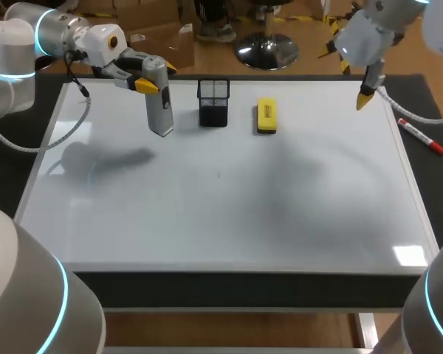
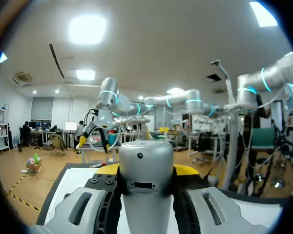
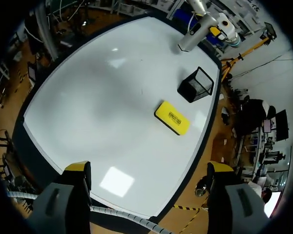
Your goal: Pick up the inspection probe, press it on each red-marked spot on the whiteboard one by one, put down the probe, pick up the eraser, and wipe off all the red marks.
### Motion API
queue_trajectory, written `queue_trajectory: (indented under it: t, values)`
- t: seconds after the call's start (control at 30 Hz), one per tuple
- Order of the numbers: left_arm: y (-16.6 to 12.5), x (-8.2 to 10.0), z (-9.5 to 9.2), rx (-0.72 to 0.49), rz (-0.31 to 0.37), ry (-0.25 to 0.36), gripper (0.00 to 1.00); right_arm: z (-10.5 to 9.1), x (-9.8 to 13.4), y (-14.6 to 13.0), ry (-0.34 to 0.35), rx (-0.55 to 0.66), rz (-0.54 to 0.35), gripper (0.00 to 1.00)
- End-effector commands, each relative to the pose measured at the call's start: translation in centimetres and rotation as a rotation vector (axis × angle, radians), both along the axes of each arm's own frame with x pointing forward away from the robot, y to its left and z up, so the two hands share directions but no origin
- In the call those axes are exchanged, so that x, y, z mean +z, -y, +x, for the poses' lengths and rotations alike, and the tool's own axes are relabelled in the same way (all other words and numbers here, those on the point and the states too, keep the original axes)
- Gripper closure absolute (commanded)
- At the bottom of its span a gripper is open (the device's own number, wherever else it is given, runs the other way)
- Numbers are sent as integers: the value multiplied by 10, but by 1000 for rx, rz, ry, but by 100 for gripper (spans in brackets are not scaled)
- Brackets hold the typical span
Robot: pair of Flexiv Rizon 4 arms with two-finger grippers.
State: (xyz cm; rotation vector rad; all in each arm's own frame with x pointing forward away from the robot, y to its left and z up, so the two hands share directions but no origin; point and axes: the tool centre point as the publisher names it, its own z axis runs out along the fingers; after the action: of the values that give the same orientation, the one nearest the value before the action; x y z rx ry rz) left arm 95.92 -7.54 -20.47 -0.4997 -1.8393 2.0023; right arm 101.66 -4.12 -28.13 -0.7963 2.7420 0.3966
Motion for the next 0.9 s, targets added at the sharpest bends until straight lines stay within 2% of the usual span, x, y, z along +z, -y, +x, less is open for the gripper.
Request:
queue_trajectory:
  t: [0.03, 0.57, 0.9]
  values:
    - [0, 1, 1, -3, 2, 0, 100, -6, -1, 4, 41, -5, 26, 0]
    - [4, 4, 0, -5, 12, -2, 100, -6, -1, 4, 41, -5, 26, 0]
    - [22, 37, 10, 83, 30, 12, 100, -6, -1, 4, 41, -5, 26, 0]
